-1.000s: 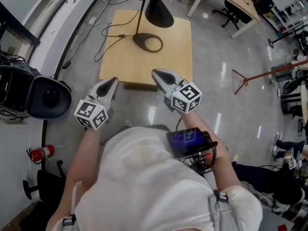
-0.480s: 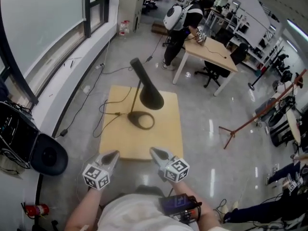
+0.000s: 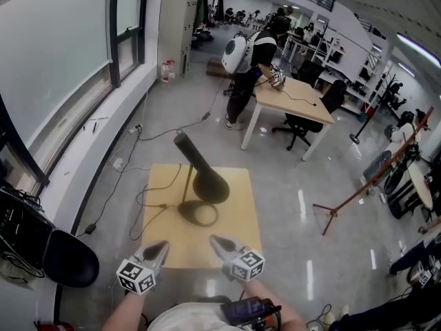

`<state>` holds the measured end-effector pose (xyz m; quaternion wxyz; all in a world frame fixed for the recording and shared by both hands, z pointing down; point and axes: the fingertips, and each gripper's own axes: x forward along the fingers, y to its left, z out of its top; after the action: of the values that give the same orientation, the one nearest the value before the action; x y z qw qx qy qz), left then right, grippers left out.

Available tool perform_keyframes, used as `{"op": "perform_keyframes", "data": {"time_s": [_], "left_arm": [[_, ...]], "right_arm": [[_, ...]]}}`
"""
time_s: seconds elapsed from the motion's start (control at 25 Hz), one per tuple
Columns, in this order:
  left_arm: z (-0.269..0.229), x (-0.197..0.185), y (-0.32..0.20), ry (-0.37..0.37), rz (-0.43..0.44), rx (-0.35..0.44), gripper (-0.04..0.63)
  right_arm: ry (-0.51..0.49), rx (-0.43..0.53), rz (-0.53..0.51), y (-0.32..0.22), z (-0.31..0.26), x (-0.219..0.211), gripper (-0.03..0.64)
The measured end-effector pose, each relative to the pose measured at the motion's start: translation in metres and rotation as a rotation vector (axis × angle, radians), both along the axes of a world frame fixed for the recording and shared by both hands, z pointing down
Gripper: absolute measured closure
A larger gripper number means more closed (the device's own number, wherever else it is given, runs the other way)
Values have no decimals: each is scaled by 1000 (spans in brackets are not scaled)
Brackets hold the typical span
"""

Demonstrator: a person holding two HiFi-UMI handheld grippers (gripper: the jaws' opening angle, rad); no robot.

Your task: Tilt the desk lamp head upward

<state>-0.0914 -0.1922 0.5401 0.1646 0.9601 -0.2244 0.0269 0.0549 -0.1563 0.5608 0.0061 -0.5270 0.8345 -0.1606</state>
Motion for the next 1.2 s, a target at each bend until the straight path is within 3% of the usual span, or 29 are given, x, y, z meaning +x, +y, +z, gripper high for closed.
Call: {"op": "perform_keyframes", "data": {"time_s": [0.68, 0.92, 1.08, 1.2], "left_arm": [[0, 87, -68, -43, 30, 8, 592], [-21, 127, -82, -26, 36, 50, 593], [-27, 130, -109, -38, 36, 32, 592], [-34, 131, -87, -63, 72, 32, 592]], "right_arm": [[5, 18, 61, -47, 7, 101, 606], [31, 60, 79, -56, -8, 148, 606], [15, 44, 95, -80, -10, 153, 606], [-7, 33, 134, -55, -10, 155, 606]]}}
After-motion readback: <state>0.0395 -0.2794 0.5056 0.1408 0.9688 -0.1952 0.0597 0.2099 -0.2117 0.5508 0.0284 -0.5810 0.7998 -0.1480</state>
